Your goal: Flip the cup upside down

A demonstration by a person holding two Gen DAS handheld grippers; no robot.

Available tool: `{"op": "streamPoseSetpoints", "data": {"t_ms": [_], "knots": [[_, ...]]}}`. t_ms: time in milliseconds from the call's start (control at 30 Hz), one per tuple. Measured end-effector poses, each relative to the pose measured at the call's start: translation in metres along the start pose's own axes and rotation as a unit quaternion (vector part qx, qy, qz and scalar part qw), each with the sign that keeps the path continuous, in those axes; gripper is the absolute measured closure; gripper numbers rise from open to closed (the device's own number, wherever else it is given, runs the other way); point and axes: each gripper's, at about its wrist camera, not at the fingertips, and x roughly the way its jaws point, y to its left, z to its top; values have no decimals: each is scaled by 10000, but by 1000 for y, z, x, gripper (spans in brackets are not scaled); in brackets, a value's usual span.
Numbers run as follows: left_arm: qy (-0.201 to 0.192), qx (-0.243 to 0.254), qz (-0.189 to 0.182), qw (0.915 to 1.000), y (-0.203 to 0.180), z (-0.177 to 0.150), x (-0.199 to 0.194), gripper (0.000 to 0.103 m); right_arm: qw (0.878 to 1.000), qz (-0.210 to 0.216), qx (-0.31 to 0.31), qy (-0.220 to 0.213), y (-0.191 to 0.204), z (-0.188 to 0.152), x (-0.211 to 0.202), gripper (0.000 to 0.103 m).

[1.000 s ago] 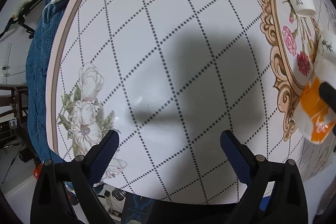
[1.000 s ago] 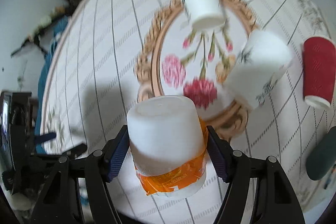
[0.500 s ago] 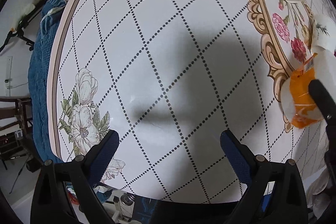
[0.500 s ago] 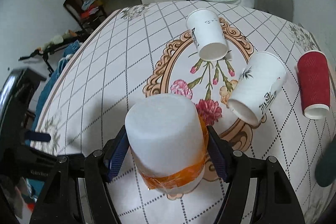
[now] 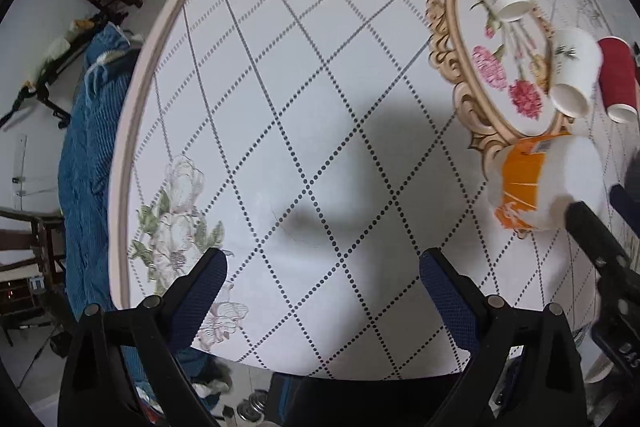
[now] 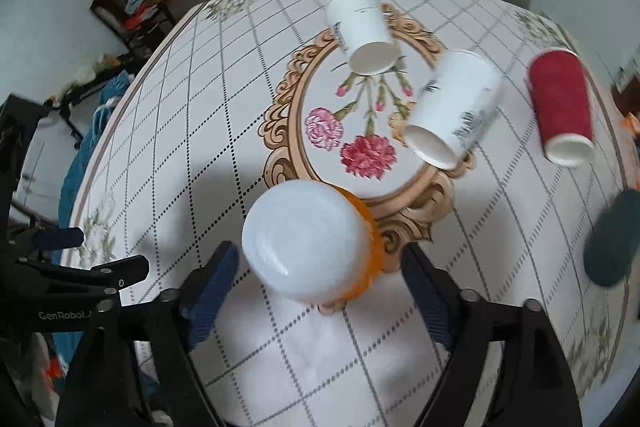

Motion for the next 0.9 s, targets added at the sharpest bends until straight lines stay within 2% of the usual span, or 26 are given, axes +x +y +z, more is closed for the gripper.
{"op": "streamPoseSetpoints", "data": {"t_ms": [200,400,567,900], "knots": [[-560,81,12,9984,-5,-14,-50,4,9969,-687,352,-161,-12,-15,-60,6],[-1109,-5,-36,9938,6,-30,-91,4,9913,-1186,368,-443,-19,-28,-110,5],[-1453,-71,-30,9894,3,-47,-122,4,9909,-1181,245,-592,-19,-40,-150,5],[-2052,-213,-158,9784,-4,-111,-205,4,9855,-1167,-29,-1232,-9,-86,-275,5]]}}
